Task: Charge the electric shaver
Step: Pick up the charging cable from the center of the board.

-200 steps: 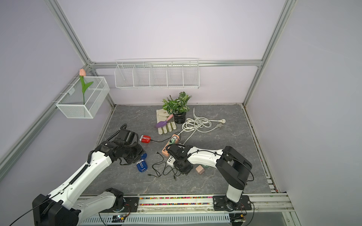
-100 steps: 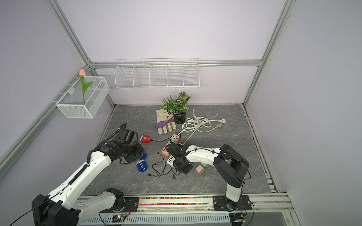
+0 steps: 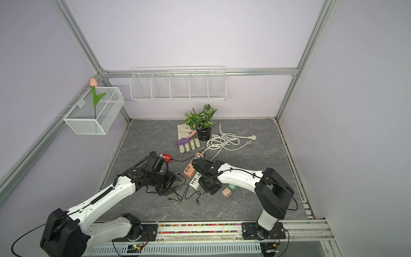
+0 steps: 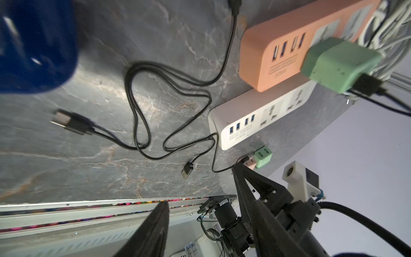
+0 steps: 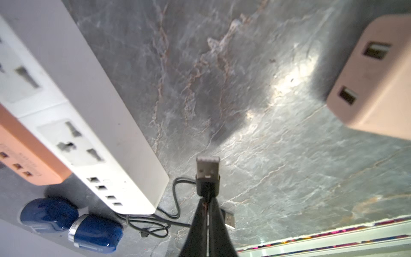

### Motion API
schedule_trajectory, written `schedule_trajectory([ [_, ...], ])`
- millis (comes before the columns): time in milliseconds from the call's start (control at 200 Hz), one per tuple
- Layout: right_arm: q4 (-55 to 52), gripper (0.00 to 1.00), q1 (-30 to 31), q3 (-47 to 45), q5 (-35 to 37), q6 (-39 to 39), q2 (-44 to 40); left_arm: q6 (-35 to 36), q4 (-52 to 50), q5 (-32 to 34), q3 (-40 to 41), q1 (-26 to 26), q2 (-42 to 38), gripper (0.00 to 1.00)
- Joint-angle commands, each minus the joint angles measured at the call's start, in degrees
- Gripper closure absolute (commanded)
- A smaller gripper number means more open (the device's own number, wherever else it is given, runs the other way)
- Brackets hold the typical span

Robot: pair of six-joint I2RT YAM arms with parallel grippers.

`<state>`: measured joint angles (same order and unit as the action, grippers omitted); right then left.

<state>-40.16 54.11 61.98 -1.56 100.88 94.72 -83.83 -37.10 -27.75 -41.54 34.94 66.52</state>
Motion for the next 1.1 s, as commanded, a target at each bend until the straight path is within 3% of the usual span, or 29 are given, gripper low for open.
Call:
schedule_trajectory([
  [0,-0.98,0.93,-0.70,-1.39,-0.63,3.70,-2.44,-9.56,7.61,-2.40,-0.04,3.23,2.00,0.36],
  [270,3.37,0.93,-2.58,-3.19,-4.13,4.15,-5.56,-25.73,25.44,1.35,6.02,11.12,5.38,0.35],
  [510,6.74,0.93,-3.87,-5.63,-6.71,5.27,-8.03,-25.99,32.52,5.51,5.38,12.33,10.28,0.45],
  [670,8.76,0.93,-4.44,-6.78,-7.88,6.62,-8.83,-24.80,35.97,4.36,3.45,13.25,14.55,0.53],
  [865,9.52,0.93,-6.08,-6.95,-8.44,6.65,-9.56,-23.60,33.21,3.99,1.90,13.61,15.30,0.58],
  [945,9.87,0.93,-6.38,-6.95,-8.79,6.61,-9.63,-23.34,33.89,4.41,1.23,13.64,15.51,0.65],
  [1095,11.03,0.94,-6.80,-6.77,-9.51,6.53,-9.52,-22.04,34.83,4.63,-1.04,13.56,15.71,1.00],
])
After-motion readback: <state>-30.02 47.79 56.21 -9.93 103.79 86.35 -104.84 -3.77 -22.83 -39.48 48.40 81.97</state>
